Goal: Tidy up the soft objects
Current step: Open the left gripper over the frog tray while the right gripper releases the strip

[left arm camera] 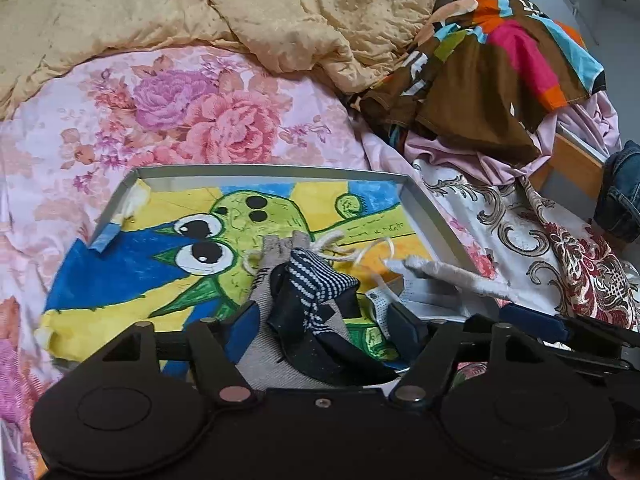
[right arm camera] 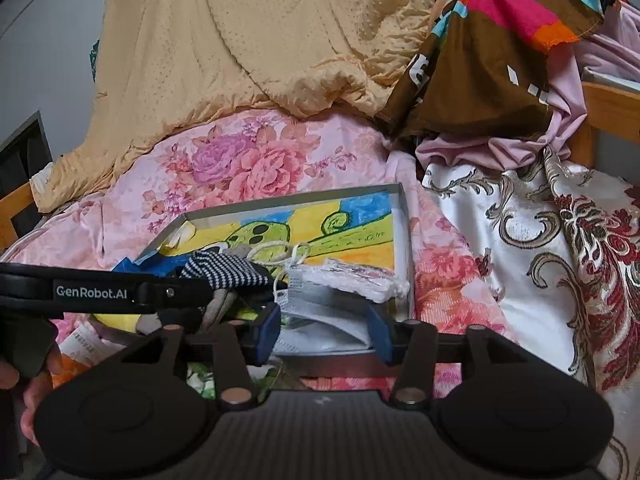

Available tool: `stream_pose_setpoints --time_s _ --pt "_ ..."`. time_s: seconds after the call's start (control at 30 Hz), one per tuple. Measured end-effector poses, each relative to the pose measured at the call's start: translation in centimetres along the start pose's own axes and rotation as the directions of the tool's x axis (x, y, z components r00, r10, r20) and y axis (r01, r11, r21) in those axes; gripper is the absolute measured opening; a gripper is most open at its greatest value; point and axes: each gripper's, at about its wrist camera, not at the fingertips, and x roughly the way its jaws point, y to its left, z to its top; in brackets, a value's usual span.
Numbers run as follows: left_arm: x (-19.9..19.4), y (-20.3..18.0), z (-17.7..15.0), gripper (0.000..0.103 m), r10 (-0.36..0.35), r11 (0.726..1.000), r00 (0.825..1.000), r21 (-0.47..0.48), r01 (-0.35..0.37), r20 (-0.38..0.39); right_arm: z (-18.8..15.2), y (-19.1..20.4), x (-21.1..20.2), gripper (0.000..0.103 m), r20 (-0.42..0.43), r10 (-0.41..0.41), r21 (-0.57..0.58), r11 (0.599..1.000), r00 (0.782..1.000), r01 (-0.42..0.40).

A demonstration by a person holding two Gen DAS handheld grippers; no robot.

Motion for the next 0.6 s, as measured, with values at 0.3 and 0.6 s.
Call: stream_pose_setpoints --time_s 0.3,0.6 --pt "-3.5 -0.1 -0.1 0.088 0.032 0.999 0.999 0.004 -0.032 0.034 0.3 0.7 -3.9 0.075 0.036 0.002 0.015 1.0 0.999 -0.002" --pt "-9.5 -0.4 -0.8 0.1 0.051 0.999 0.993 -0.009 -0.05 0.105 1.0 2.0 -9.8 0.095 0.127 0.001 0.003 1.0 0.992 -0.002"
